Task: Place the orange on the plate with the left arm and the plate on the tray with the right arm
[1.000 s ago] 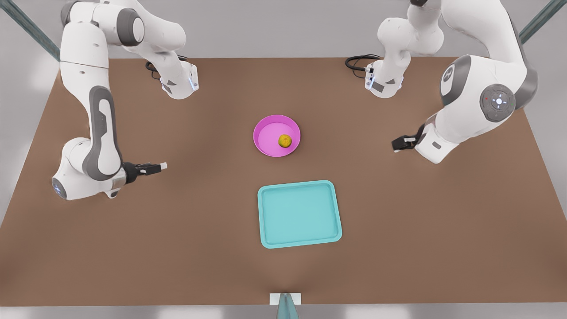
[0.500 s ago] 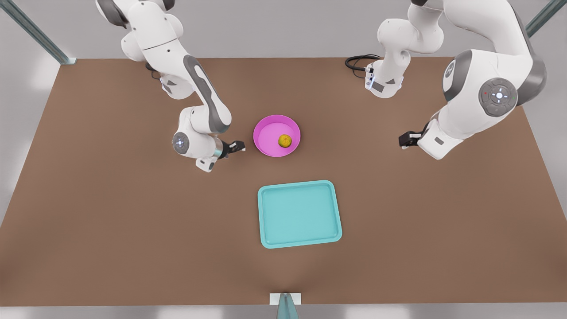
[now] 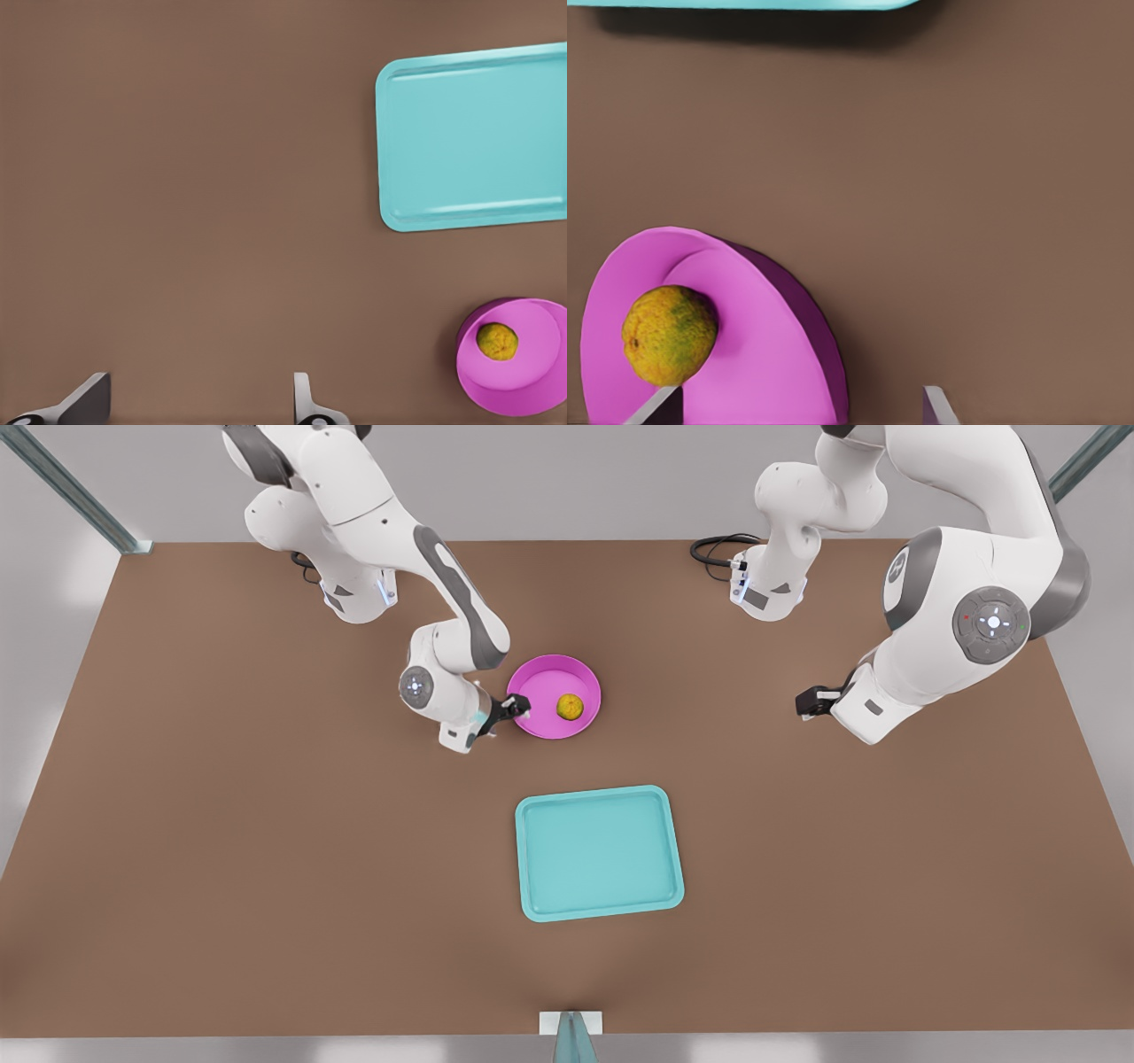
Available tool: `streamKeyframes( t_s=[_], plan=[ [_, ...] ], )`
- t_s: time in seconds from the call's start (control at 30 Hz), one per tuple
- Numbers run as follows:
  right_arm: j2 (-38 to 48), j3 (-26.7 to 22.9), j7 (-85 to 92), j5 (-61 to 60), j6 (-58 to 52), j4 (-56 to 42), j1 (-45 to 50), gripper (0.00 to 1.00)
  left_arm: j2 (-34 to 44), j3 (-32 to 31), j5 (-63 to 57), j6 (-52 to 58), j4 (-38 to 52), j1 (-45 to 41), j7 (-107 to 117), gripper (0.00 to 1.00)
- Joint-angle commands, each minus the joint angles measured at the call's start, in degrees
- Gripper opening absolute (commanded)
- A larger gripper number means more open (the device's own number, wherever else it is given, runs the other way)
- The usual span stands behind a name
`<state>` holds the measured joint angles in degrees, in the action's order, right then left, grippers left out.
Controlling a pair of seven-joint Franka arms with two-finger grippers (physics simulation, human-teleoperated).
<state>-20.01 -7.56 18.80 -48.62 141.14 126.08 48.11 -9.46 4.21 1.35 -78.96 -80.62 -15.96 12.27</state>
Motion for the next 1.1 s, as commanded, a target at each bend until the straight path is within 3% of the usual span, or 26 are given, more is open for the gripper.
streamKeyframes(
  t_s=[0.0,0.77,0.83,0.9,1.07],
  plan=[
    [-0.6,0.7,1.2,-0.3,0.4,-0.2,0.0,1.0,0.1,0.0,0.0,0.1,0.0,0.0,-0.9,1.0],
    [-6.4,3.6,3.9,-0.9,-1.7,-2.9,-0.7,1.0,-0.4,-0.1,0.9,0.1,0.1,0.0,0.3,1.0],
    [-6.8,3.6,3.9,-0.9,-1.7,-3.0,-0.7,0.8,-0.4,-0.1,0.9,0.1,0.1,0.0,0.3,1.0],
    [-7.6,3.7,4.2,-0.9,-1.7,-3.6,-0.6,0.71,-0.4,-0.1,0.9,0.1,0.0,-0.1,0.3,1.0],
    [-8.7,4.0,4.2,-0.9,-1.7,-4.3,-0.7,0.67,-0.4,-0.3,0.9,0.1,0.1,-0.1,0.3,1.0]
  ],
)
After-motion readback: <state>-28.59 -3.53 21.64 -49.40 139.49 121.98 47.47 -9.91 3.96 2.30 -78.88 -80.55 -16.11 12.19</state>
